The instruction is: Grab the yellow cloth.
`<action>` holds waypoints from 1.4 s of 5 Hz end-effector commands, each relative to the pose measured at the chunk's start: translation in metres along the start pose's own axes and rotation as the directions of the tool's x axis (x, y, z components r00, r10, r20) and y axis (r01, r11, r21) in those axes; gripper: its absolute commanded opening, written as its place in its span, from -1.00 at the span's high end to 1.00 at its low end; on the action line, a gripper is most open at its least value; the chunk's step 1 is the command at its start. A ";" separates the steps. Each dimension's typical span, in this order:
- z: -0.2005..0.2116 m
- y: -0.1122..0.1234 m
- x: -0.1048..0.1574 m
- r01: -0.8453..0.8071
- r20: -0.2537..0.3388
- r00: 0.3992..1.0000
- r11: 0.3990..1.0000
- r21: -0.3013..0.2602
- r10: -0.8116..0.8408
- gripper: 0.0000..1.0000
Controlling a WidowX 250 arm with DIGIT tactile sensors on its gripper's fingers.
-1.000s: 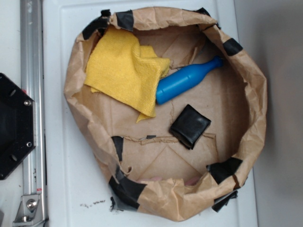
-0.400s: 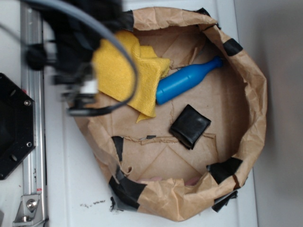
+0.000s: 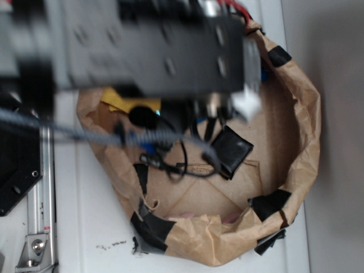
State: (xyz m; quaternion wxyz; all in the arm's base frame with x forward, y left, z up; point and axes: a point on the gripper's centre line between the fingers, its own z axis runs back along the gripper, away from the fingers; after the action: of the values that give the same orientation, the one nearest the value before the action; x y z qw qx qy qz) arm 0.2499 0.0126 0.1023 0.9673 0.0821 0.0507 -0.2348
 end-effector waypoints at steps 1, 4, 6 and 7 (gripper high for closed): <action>-0.065 0.006 -0.004 0.133 -0.144 0.981 0.991 0.002 -0.132 -1.00; -0.103 0.027 -0.042 0.033 -0.245 0.968 0.994 -0.101 -0.057 1.00; -0.091 0.032 -0.046 -0.041 -0.238 0.971 0.987 -0.158 0.003 1.00; -0.038 0.017 -0.032 -0.142 -0.080 0.988 0.985 -0.103 0.134 1.00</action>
State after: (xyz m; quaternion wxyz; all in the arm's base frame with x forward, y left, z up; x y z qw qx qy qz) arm 0.2270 0.0586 0.0685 0.9819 0.0346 0.1101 -0.1502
